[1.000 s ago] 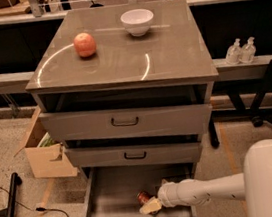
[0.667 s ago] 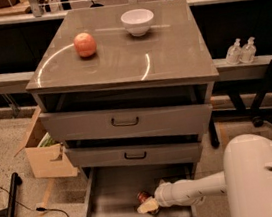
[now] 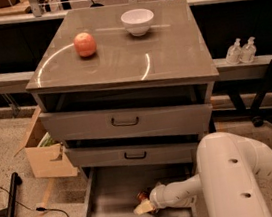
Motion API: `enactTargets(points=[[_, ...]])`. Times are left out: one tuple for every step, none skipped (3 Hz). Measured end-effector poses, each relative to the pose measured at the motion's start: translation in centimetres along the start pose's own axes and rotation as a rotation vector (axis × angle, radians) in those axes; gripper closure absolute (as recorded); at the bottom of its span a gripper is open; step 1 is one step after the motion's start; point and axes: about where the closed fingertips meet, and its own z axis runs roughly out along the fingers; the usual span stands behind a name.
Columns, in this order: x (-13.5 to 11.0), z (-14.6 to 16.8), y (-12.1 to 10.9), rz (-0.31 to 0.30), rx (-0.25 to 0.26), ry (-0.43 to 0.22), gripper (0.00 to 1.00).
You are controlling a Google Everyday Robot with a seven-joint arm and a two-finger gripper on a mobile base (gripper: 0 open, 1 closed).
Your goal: Pick coke can from bottom drawer and place on counter
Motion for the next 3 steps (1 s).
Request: enactTargets(points=[[1.0,2.0,0.1,0.004,-0.005,0.021,0.0],[2.1,3.9,0.0,0.005,-0.008,0.049,0.0],[3.0,5.3,-0.3,0.016,-0.01,0.068,0.19]])
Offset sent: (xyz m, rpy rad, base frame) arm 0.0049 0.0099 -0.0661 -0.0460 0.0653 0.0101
